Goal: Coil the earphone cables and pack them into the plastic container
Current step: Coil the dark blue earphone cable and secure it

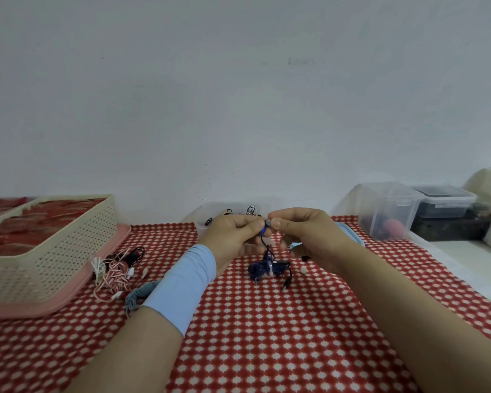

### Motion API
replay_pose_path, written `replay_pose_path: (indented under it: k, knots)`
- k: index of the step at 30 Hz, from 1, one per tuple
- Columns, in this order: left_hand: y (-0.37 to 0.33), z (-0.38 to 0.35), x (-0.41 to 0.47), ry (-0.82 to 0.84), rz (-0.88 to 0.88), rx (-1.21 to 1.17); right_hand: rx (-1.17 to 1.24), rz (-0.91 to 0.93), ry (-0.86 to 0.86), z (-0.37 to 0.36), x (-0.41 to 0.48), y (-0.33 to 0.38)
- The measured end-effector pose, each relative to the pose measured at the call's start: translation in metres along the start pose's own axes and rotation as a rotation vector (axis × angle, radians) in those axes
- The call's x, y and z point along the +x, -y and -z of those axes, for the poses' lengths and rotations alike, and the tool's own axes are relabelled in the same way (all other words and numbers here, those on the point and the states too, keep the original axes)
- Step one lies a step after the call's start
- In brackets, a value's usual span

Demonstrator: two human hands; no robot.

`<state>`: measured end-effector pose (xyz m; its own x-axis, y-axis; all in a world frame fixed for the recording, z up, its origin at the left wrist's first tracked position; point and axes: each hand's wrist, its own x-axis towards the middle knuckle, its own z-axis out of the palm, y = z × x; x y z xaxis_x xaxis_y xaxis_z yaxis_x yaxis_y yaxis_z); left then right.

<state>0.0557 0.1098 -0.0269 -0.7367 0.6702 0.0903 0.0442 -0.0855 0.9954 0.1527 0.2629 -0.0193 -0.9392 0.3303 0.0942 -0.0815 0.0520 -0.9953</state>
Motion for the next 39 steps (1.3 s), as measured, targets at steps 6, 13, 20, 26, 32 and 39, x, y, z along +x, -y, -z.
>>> replay_pose_path:
  k: [6, 13, 20, 26, 32, 39]
  knots:
    - [0.001, 0.006, 0.001, -0.047, -0.039, 0.125, -0.129, 0.061, -0.061, -0.001, -0.001, 0.004]
    - [0.002, 0.005, 0.0, -0.042, -0.071, 0.205, -0.317, 0.148, -0.132, -0.008, 0.001, -0.001]
    - [0.002, 0.004, 0.0, -0.082, -0.097, 0.214, -0.178, 0.125, -0.166, -0.012, 0.0, 0.0]
    - [0.002, 0.003, 0.0, -0.117, -0.144, 0.237, -0.008, 0.018, -0.103, -0.011, -0.001, 0.002]
    - [0.004, 0.004, 0.0, -0.088, -0.113, 0.226, -0.146, 0.031, -0.075, -0.008, -0.003, 0.005]
    - [0.005, 0.004, 0.0, 0.014, -0.051, 0.101, -0.043, -0.096, 0.074, 0.005, -0.003, 0.008]
